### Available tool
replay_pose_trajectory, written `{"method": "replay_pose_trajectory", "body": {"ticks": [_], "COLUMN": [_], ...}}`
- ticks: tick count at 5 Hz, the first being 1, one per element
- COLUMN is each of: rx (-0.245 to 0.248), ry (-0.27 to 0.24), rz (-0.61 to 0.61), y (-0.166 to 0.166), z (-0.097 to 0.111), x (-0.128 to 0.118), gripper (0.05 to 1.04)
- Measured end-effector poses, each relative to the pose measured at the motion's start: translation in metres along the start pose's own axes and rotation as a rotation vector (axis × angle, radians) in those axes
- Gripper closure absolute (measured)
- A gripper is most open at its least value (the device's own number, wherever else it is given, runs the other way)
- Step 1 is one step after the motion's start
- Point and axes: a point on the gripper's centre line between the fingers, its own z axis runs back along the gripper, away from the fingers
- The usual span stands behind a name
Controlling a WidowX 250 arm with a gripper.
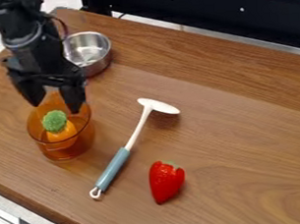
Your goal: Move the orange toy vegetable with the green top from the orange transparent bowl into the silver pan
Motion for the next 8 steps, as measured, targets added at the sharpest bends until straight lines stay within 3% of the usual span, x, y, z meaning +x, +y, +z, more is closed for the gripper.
{"method": "replay_pose_trajectory", "body": {"ticks": [1,2,3,8], "rx": [0.053,0.066,0.052,0.036], "ry": [0.051,0.070,0.085,0.039], "rz": [0.117,0.221,0.249,0.206], "y": [0.008,0.012,0.017,0.024], "z": [-0.007,-0.014,-0.018,-0.037], "x": [0.003,0.009,0.007,-0.011], "gripper": [0.088,0.088,0.088,0.105]}}
